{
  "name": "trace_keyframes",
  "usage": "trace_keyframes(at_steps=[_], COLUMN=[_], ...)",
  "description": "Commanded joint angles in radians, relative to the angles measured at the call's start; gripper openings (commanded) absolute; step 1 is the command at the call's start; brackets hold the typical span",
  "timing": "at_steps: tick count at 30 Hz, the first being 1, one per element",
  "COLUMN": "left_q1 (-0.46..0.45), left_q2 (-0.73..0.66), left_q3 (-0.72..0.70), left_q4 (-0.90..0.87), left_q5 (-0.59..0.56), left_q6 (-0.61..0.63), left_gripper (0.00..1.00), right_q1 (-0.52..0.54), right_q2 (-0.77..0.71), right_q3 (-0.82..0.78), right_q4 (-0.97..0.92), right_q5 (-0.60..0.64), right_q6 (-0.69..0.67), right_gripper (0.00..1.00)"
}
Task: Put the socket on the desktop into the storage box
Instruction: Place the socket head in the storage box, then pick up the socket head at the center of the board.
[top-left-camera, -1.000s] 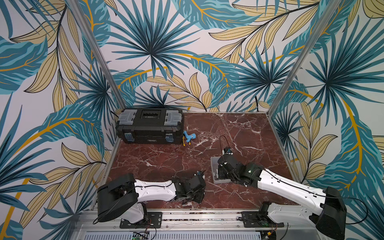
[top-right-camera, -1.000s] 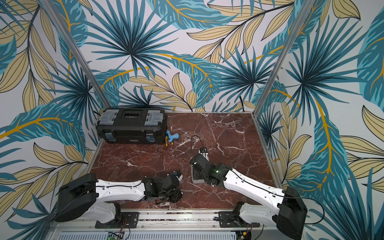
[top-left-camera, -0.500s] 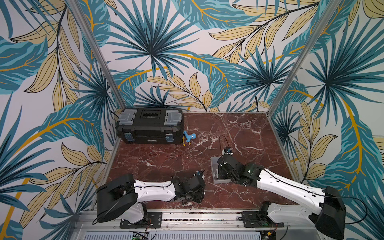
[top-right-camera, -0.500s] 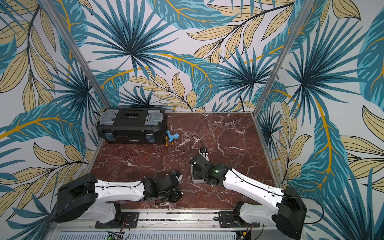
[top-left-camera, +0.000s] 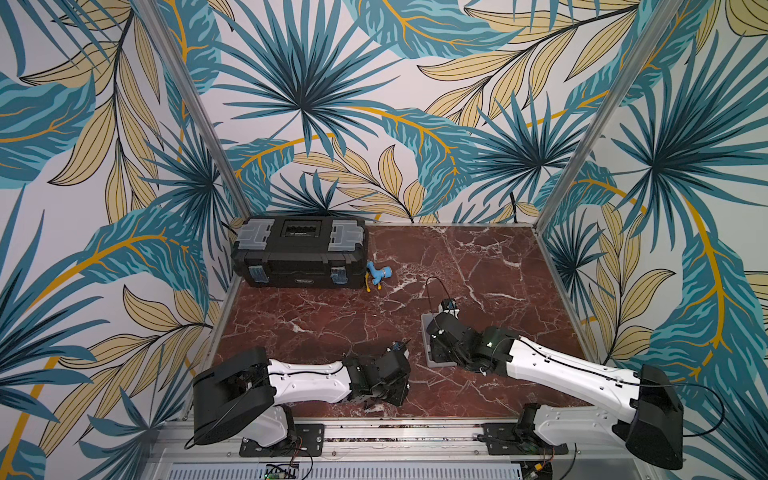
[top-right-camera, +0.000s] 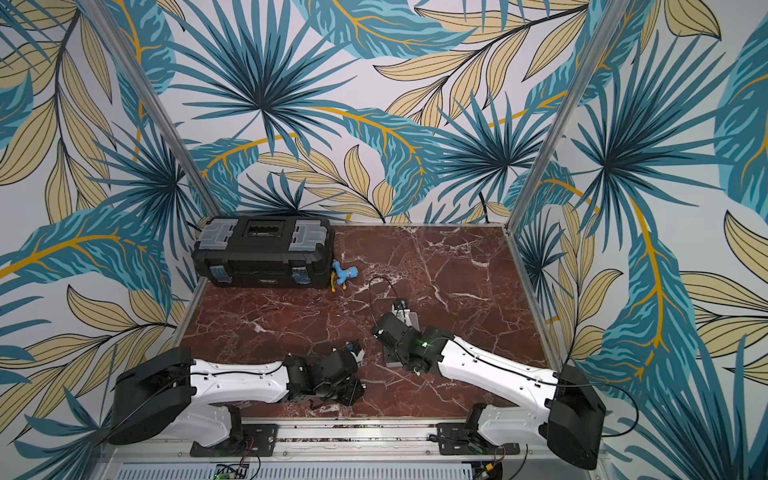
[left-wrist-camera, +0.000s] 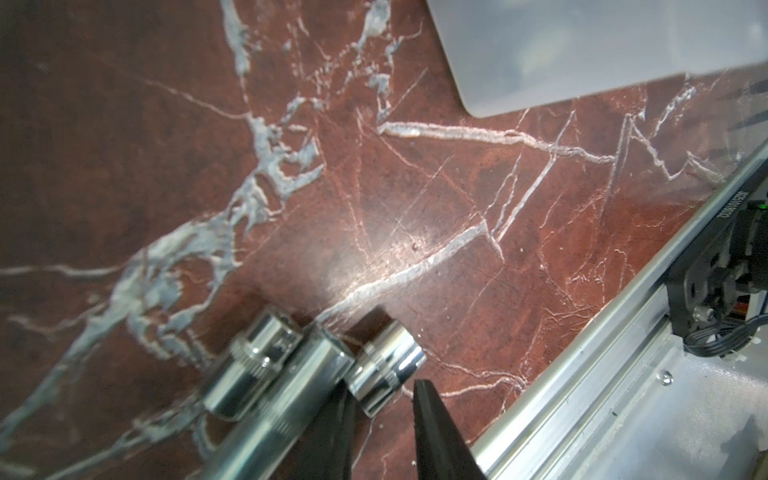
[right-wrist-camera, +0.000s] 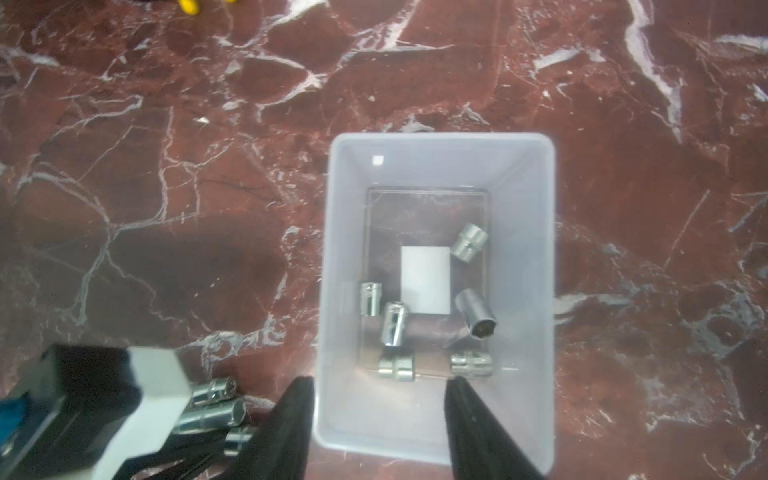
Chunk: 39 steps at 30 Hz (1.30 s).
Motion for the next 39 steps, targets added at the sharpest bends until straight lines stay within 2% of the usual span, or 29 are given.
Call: trace_keyframes(at_steps=[1, 10, 14, 19, 26, 39], left_q1=[0.003, 0.024, 0.042, 0.055, 0.055, 0.072], left_q2=[-0.034, -0.096, -0.120, -0.129, -0.161, -0.184], left_q3=[-0.019, -0.060, -0.074, -0.090, -0.110, -0.150], left_q4=[-0.027, -0.049, -0.068, -0.067, -0.058, -0.053], left_q5=[-0.006, -0.009, -0.005, 0.012, 0.018, 0.022], left_q6=[0.007, 0.004, 0.008, 0.005, -0.004, -0.005], left_gripper=[0.29, 0.28, 0.27, 0.27, 0.27, 0.27], right_q1=[0.077, 0.276, 0.349, 0.355, 0.354, 0.339], right_q2=[0.023, 0.046, 0.144, 0.284, 0.336, 0.415], right_q3=[0.025, -0.062, -0.066, -0.046, -0.033, 0.008], right_q4=[-0.019, 0.077, 0.140, 0.170, 0.197, 0.166], right_q5=[0.029, -0.071, -0.123, -0.106, -0.041, 0.026], right_q6=[-0.020, 0.026, 0.020, 0.088, 0.207, 0.312], right_gripper=[0.56, 0.54, 0.57, 0.60, 0.62, 0.51])
